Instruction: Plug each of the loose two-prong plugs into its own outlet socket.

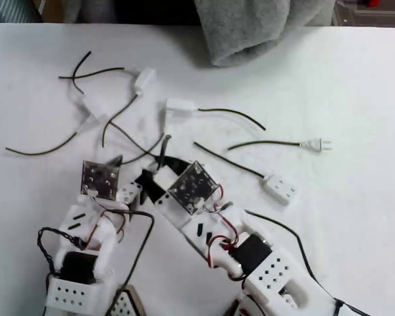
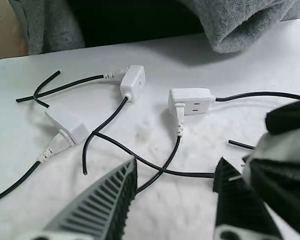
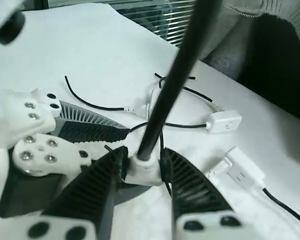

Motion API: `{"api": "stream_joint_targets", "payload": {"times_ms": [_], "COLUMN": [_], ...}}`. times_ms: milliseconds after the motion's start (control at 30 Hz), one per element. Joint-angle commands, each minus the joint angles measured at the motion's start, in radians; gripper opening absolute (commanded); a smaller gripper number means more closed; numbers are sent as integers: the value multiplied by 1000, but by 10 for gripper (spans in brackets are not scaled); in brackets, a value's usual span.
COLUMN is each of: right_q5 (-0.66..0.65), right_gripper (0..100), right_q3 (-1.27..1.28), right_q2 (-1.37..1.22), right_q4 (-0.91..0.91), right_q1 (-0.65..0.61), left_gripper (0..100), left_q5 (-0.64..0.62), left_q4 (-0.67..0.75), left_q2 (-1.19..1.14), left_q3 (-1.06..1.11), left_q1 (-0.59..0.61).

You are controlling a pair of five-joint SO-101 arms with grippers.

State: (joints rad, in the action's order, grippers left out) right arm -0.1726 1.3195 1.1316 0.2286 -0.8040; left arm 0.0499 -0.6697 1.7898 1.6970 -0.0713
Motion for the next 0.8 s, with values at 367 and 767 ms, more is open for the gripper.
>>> {"api": "stream_joint_targets", "payload": {"times_ms": [367,767], "right_q5": [60,54], "right_gripper": [19,19], "right_q3": [-2,-6], "right_q2": [12,12], "right_q4": [176,177], "right_q1": [-130,-125], "left_gripper": [245,245], "left_q5": [11,11], "left_q4": [17,18], "left_q2": [19,19], "left_q3": [-5,-3], "left_q1": [39,42]}}
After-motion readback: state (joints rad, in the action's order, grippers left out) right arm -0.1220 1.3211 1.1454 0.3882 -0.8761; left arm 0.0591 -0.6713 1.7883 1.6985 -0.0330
